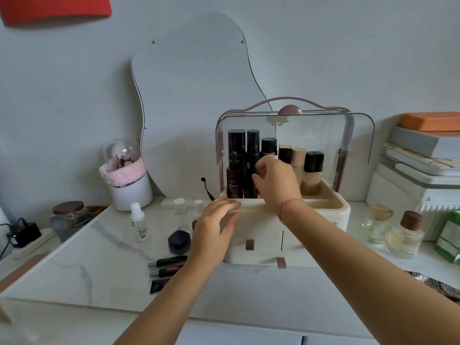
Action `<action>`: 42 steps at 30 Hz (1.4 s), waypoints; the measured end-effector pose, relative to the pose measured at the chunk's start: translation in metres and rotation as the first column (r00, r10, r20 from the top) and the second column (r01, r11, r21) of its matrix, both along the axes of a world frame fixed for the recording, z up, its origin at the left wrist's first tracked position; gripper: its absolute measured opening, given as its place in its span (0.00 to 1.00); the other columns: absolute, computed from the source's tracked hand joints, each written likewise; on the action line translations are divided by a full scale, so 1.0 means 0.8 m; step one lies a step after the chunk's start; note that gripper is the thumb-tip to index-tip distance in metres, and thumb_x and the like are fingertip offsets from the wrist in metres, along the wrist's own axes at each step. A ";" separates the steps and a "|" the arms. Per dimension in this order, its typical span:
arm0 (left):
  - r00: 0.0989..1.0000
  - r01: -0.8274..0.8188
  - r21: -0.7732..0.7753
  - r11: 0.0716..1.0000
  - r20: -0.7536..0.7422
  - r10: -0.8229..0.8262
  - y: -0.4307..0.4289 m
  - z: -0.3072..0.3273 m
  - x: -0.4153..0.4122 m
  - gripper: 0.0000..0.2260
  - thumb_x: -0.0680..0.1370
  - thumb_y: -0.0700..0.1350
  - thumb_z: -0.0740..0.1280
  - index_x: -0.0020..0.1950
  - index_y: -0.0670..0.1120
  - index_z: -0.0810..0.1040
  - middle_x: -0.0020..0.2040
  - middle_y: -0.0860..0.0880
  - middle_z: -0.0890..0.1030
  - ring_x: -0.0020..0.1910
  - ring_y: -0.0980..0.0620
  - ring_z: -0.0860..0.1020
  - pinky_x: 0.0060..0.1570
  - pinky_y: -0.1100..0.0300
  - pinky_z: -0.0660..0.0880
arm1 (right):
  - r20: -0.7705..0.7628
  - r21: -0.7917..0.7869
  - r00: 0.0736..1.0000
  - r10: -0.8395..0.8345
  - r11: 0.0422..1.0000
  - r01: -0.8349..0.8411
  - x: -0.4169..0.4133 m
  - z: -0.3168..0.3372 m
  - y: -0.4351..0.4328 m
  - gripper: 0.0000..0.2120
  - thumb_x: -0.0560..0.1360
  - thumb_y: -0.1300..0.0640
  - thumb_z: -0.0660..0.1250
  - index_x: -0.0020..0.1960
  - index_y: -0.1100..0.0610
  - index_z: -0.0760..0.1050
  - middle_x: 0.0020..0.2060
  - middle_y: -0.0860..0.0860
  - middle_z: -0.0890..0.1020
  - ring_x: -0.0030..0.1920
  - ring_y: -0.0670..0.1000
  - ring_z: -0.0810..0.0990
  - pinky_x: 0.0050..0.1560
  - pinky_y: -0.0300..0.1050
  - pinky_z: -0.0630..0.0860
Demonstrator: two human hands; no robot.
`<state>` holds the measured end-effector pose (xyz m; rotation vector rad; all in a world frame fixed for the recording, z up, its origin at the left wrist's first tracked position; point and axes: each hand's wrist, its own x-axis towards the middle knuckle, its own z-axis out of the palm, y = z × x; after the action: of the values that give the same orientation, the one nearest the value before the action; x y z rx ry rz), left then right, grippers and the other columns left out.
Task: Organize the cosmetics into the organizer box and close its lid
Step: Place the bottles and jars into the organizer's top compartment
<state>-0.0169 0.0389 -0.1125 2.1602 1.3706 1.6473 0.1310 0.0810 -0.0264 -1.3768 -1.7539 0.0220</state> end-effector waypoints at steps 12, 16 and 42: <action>0.999 0.036 0.002 0.999 0.020 -0.036 -0.001 -0.002 0.000 0.10 0.76 0.41 0.67 0.57 0.47 0.80 0.58 0.60 0.76 0.67 0.60 0.70 0.66 0.67 0.64 | -0.132 -0.176 0.982 -0.134 0.978 0.110 0.062 -0.013 -0.005 0.22 0.73 0.51 0.70 0.63 0.55 0.69 0.53 0.50 0.78 0.51 0.51 0.78 0.52 0.50 0.78; 0.999 0.026 0.002 1.000 0.033 -0.026 -0.002 -0.002 0.002 0.10 0.77 0.41 0.67 0.57 0.47 0.80 0.59 0.58 0.77 0.67 0.61 0.69 0.66 0.67 0.64 | 0.030 -0.336 0.998 -0.056 0.940 0.062 0.058 -0.018 0.006 0.17 0.73 0.50 0.70 0.59 0.56 0.74 0.49 0.52 0.82 0.47 0.52 0.80 0.50 0.48 0.78; 0.990 -0.123 0.072 0.990 0.082 0.117 -0.007 -0.011 0.037 0.06 0.78 0.38 0.64 0.54 0.40 0.78 0.58 0.46 0.78 0.67 0.47 0.71 0.62 0.65 0.63 | -0.303 -0.364 0.790 -0.533 0.831 0.420 0.323 -0.150 -0.060 0.35 0.70 0.50 0.73 0.71 0.61 0.63 0.64 0.57 0.74 0.62 0.57 0.74 0.58 0.48 0.69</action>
<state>0.0127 0.0333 -0.1215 2.0661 1.4651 1.8355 0.3894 0.0327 -0.1463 -1.8522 -1.0505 0.2592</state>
